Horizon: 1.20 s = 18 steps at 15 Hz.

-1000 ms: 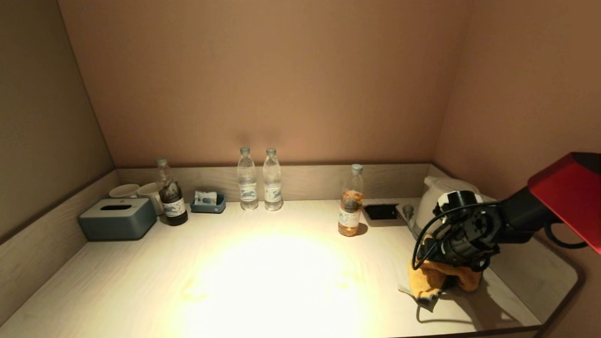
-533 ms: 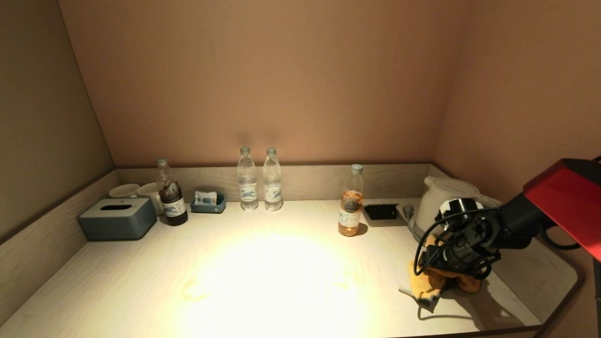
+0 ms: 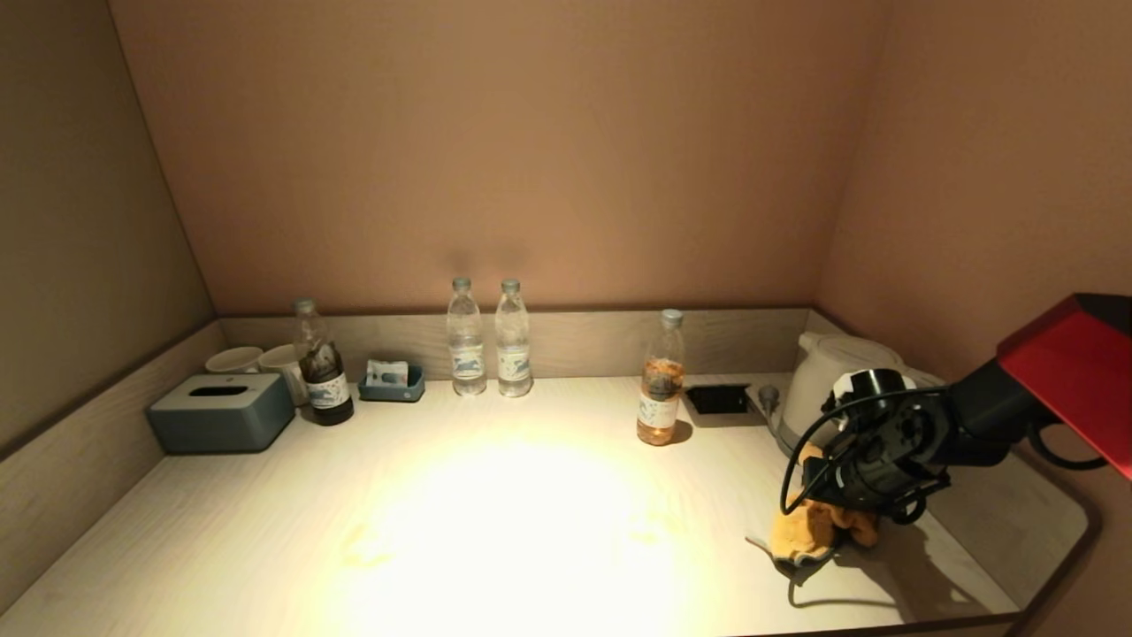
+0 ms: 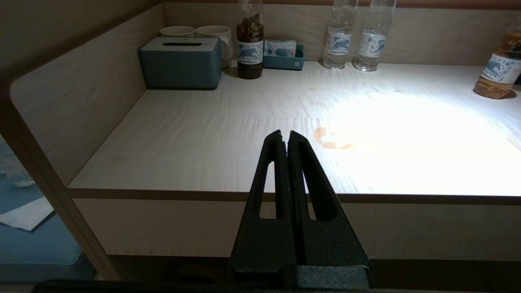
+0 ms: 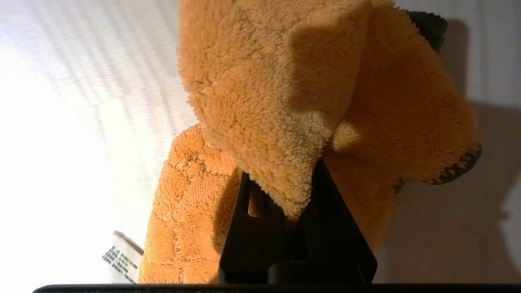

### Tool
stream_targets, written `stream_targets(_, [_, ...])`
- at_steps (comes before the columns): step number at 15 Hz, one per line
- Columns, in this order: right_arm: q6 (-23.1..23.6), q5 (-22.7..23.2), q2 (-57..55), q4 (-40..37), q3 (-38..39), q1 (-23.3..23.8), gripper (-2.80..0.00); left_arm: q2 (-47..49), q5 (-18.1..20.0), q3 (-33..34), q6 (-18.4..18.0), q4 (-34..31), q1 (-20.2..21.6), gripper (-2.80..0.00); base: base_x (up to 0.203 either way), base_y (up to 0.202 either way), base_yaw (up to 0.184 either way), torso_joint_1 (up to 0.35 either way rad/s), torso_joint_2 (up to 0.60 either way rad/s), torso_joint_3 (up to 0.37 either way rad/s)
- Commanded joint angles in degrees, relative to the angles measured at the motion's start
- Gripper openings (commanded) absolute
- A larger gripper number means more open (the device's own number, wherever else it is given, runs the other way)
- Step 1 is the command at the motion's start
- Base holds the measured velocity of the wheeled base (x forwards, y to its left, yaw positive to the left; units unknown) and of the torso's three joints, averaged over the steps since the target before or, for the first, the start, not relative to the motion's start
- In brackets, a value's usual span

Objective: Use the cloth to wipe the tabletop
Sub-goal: Pick up the tablecloth, then sweep the stains on the table

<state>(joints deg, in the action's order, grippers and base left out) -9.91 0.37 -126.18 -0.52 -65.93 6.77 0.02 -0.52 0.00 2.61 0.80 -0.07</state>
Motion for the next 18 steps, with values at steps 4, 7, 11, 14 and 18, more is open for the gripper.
stream_targets(4, [-1.6,2.0,5.6,-0.1,0.1,-2.2,-2.8,0.0,0.0,0.0,0.0,0.1,0.0,-2.8,0.0,0.0,0.0,0.0,0.0,0.0])
stream_targets(7, [-2.7,2.0,11.5,-2.1,0.1,-7.0,-2.8,0.0,0.0,0.0,0.0,0.1,0.0,-2.8,0.0,0.0,0.0,0.0,0.0,0.0])
stream_targets(11, [-2.9,2.0,17.7,-3.0,-0.4,-13.3,-2.8,0.0,0.0,0.0,0.0,0.0,0.0,-2.8,0.0,0.0,0.0,0.0,0.0,0.0])
stream_targets(14, [-3.0,1.9,22.2,-3.0,-0.4,-20.1,-2.8,0.0,0.0,0.0,0.0,0.0,0.0,-2.8,0.0,0.0,0.0,0.0,0.0,0.0])
stream_targets(18, [-3.0,1.8,19.8,-2.9,-0.5,-22.6,-2.8,0.0,0.0,0.0,0.0,0.0,0.0,-2.8,0.0,0.0,0.0,0.0,0.0,0.0])
